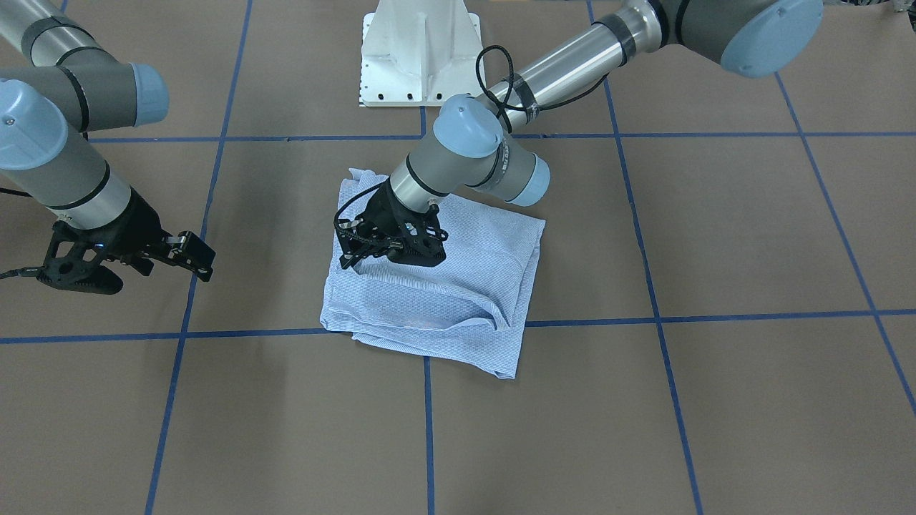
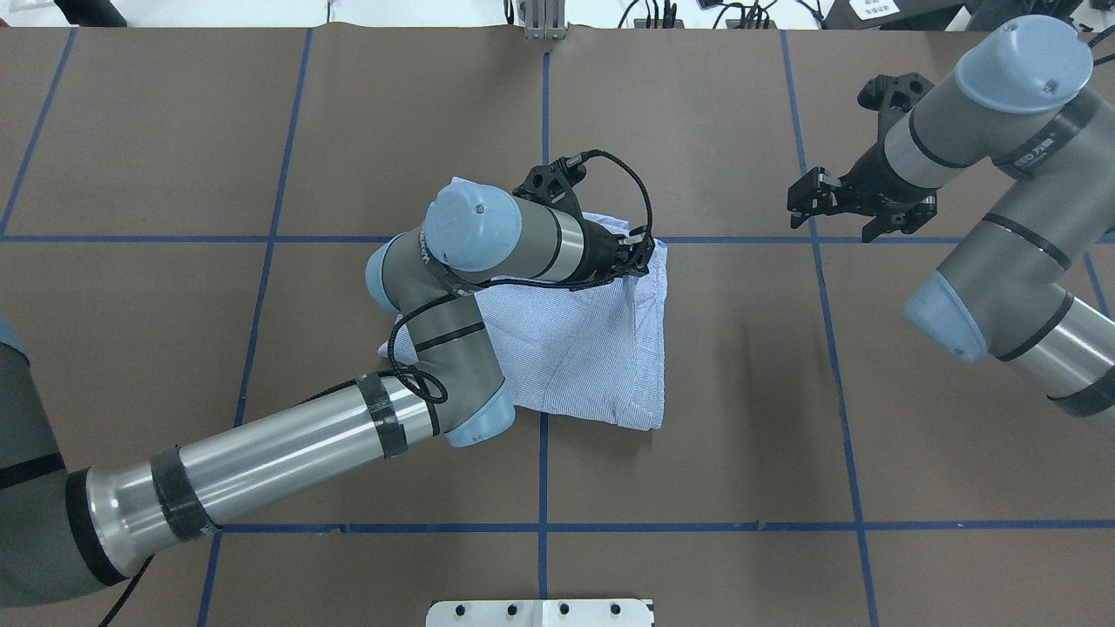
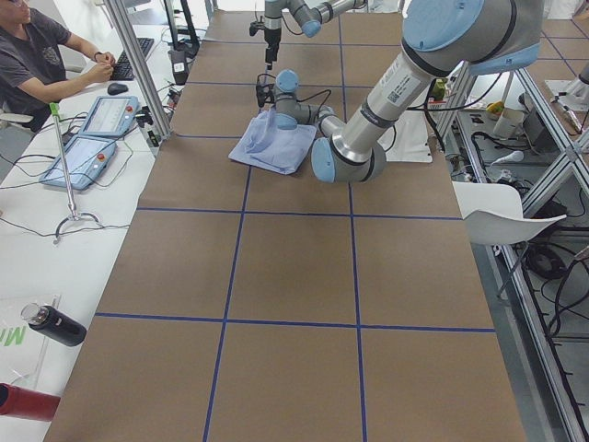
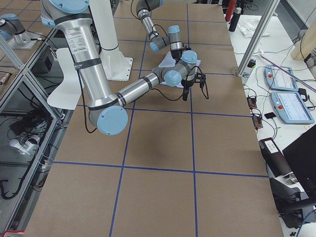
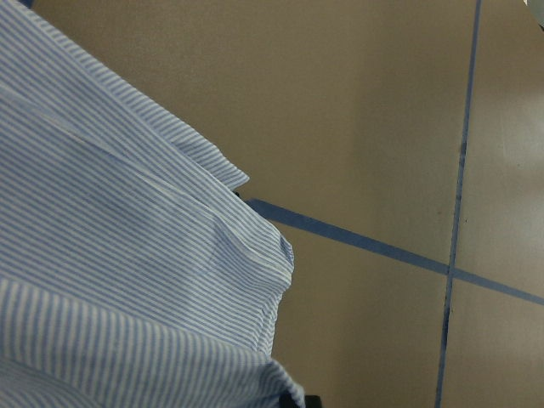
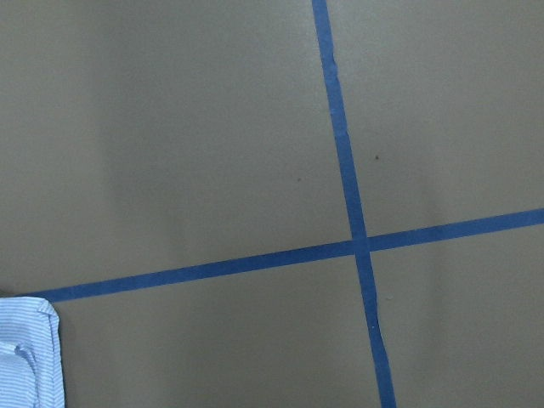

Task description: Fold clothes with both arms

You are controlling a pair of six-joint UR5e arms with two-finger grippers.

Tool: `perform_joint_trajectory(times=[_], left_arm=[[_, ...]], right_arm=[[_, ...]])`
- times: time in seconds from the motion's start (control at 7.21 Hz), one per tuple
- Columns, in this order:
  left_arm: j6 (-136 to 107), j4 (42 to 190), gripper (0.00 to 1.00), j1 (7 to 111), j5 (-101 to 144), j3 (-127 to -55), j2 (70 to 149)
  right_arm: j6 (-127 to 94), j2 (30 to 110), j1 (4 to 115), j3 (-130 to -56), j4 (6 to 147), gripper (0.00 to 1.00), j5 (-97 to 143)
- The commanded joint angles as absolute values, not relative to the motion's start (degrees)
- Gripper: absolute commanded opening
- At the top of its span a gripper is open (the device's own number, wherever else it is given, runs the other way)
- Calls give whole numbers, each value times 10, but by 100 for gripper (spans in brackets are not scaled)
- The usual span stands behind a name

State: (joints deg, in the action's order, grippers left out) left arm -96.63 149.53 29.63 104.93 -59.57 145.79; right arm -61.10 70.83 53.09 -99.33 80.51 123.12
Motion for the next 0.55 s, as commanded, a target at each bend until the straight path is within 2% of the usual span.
perform_joint_trajectory(times=[0.0, 0.14, 0.28, 0.42], left_arm=[[-965, 1538, 0, 296, 1022, -550, 1474], [-965, 1540, 0, 296, 1005, -549, 1474], [-964, 1547, 69, 296, 975, -548, 1474], [-964, 1559, 100, 297, 948, -545, 1474]], right_arm=[[-611, 707, 533, -991, 805, 100, 1230], [-611, 707, 534, -991, 805, 100, 1231], [-611, 706, 534, -991, 805, 100, 1231], [-611, 705, 534, -991, 805, 100, 1231]])
